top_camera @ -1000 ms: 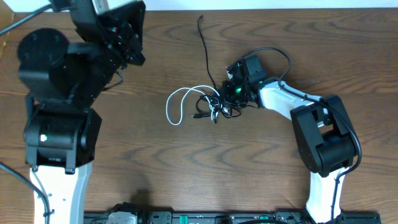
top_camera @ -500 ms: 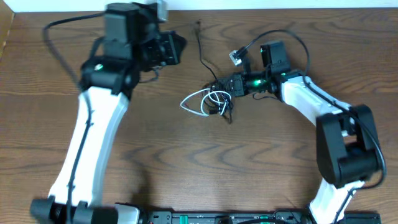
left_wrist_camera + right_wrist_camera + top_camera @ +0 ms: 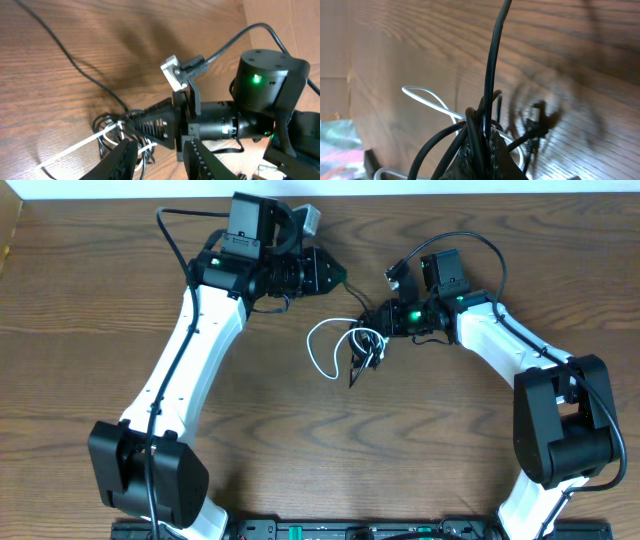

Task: Untangle cables

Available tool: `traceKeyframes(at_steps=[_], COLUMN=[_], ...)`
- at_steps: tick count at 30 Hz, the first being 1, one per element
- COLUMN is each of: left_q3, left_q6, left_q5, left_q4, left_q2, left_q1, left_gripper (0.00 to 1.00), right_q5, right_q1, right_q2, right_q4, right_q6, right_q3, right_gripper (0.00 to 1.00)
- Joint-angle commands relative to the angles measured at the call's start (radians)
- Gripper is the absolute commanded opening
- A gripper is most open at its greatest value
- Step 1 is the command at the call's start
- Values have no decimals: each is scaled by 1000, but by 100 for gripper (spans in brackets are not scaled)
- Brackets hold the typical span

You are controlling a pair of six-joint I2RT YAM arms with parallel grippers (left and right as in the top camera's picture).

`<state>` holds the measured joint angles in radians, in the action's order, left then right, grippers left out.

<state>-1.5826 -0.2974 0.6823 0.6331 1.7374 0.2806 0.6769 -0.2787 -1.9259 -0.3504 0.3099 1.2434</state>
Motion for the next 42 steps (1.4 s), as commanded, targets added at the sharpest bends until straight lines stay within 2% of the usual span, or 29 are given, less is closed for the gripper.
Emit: traceKeyframes(at_steps=[1,7,10,13,16,18,19,22,24,28,35,36,37,38,42], left_q3=[14,16,16,16,16,16,18,18,18,18,18,18,18,18,10], left_q6=[78,108,0,14,142,264,383,518,555,636,637,637,637,637,626], left_q5=[3,3,6,-3,-46,-104,-128,-126,-121,29,40,40,40,40,39], left_q4=[31,122,154,150,146,163,185,214,219,222,214,214,212,211,195], left_q2=[-2,24,36,40,47,59,77,126,157,221,271,276,277,277,265], left_q1=[22,33,41,62,89,104,108,106,106,107,107,107,107,107,93], left_gripper=[38,41,41,41,41,42,43,44,44,45,44,40,26,7,7], right_q5=[-50,-58,-61,-61,-61,-61,-61,-62,-62,-66,-69,-69,-70,-72,-96], right_q1=[5,5,8,9,9,9,9,9,9,10,10,10,10,10,10], right_q2=[2,2,2,2,2,2,2,2,2,2,2,2,2,2,2], right_q4=[-5,-6,-14,-16,-16,-16,-18,-24,-25,-28,-27,-27,-27,-28,-28], right_q6=[27,34,34,34,34,34,34,34,34,34,34,34,34,34,34], right_q3=[0,0,0,0,0,0,0,0,0,0,0,0,0,0,0], right_gripper=[1,1,1,1,1,1,1,1,1,1,1,1,1,1,1])
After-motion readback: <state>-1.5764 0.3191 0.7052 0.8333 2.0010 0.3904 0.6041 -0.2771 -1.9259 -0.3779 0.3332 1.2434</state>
